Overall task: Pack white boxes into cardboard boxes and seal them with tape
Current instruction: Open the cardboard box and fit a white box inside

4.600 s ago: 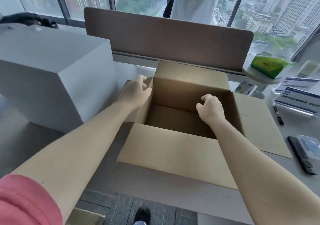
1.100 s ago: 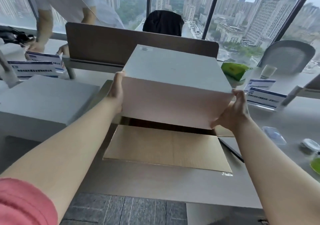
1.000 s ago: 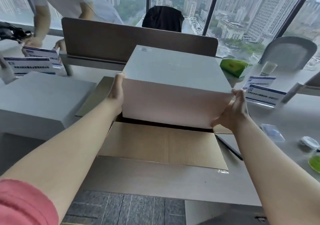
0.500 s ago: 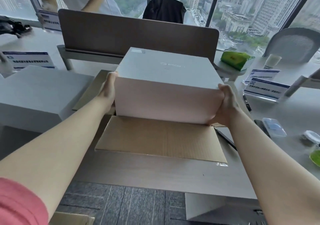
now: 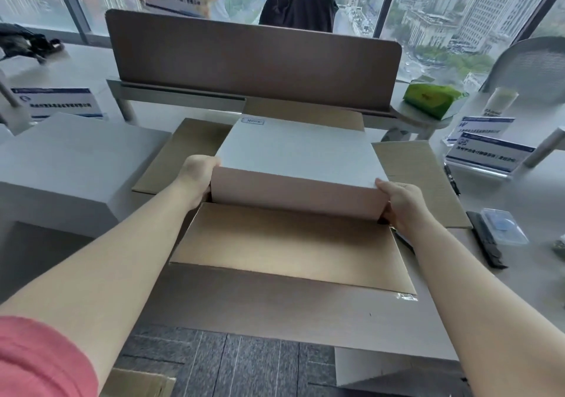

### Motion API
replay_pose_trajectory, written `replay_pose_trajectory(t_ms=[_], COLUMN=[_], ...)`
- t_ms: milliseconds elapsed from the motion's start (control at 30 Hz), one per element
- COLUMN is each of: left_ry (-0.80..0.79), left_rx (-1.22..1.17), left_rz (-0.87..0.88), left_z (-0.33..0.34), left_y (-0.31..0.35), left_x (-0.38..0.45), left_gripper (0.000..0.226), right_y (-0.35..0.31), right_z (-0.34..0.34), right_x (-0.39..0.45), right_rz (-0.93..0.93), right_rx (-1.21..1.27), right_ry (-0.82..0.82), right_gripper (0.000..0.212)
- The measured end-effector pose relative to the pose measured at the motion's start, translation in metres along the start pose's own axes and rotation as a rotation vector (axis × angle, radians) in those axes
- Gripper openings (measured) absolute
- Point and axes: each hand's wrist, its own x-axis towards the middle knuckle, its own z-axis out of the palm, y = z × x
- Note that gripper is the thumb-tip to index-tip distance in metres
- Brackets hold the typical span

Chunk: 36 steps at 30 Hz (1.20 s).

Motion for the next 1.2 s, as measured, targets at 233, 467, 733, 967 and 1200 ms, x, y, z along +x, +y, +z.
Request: replay_pose_trajectory(t_ms=[233,467,733,967,1200], left_ry=[-0.047,0.061,0.166,0.303,-0.048], left_rx=[0.367,0.897,0.951,0.406,-0.046], left_rz=[0.039,0.062,0.252,-0.086,-0.328], left_z=[0.002,0.019,0.02,-0.029,-0.035], left_y=[-0.013,-0.001,-0.018,-0.022,-0.034], left_x=[0.013,0.008,-0.012,-0.025,-0.042], left_gripper=[0.029,0.042,0.025,0.022,0.046], right_y=[0.008,0.002,0.0,0.007,0.019], right_z=[-0.001,0.008,0.022,0.053,0.072], right_x=[0.018,0.016,-0.007,-0.036,-0.061], right_rz=[-0.063,-0.044,-0.152,-0.177,-0.182], right_rx=[-0.216,-0.636,-1.006,-1.031,-1.154], right_ry=[0.003,0.057,0.099,0.057,0.025], right_gripper=[0.017,0.042,0.032,0.03,0.032])
